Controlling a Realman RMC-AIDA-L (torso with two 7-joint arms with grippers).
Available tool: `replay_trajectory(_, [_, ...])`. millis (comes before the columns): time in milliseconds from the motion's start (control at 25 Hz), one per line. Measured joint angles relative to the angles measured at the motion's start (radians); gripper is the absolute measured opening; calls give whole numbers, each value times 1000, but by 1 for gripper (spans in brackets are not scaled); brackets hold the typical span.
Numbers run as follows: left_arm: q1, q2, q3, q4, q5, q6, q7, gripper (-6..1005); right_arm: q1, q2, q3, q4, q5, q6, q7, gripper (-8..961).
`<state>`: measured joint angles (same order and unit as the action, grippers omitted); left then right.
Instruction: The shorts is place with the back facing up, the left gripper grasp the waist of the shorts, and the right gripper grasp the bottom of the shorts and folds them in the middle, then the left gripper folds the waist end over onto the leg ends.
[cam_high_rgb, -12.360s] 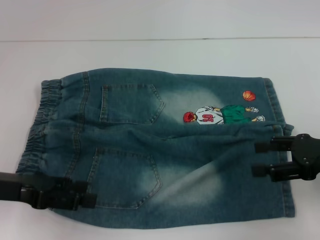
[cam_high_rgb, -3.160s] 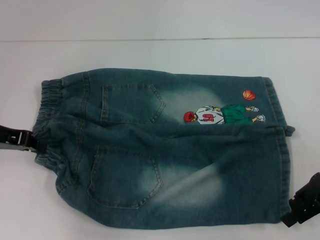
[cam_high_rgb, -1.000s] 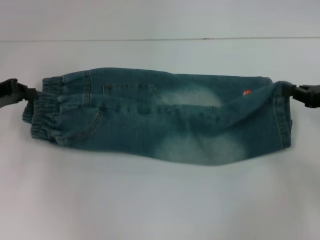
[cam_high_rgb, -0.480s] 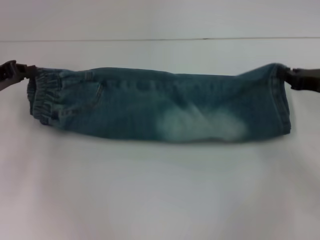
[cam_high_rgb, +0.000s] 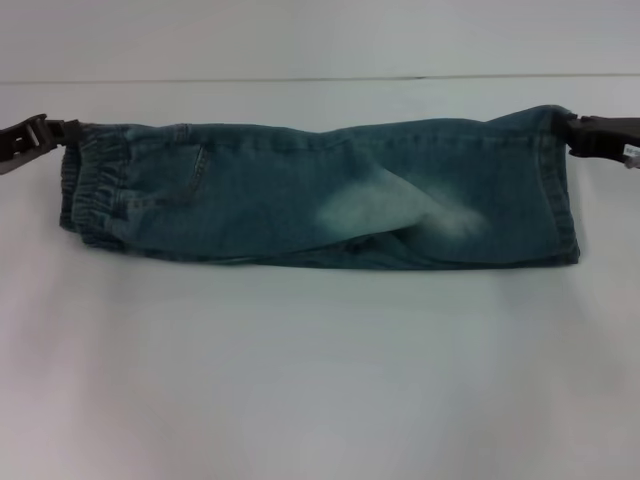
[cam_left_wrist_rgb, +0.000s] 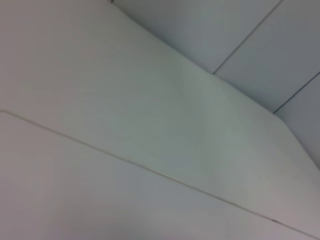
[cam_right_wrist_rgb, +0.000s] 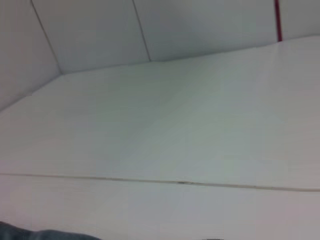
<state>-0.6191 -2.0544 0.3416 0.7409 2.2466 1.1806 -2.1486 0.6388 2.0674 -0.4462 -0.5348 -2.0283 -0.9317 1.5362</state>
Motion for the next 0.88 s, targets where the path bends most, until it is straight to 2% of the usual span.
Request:
replay_trajectory(360, [-13,-6,2,-44,-1,-52,89,15,30,12,-56,41,1,116,-24,7])
replay_trajectory(600, [-23,-26,2,-45,-14,-73,134,30,33,15,-63,45,1,127,-20,9])
replay_trajectory(720, [-23,-37,2,-43,-20,-111,158,86,31,17,-63,46,1,124,-24,112])
replay_trajectory(880, [-9,-36,2,-43,-27,-140,161,195,20,17,-55,45,9,105,-21,256])
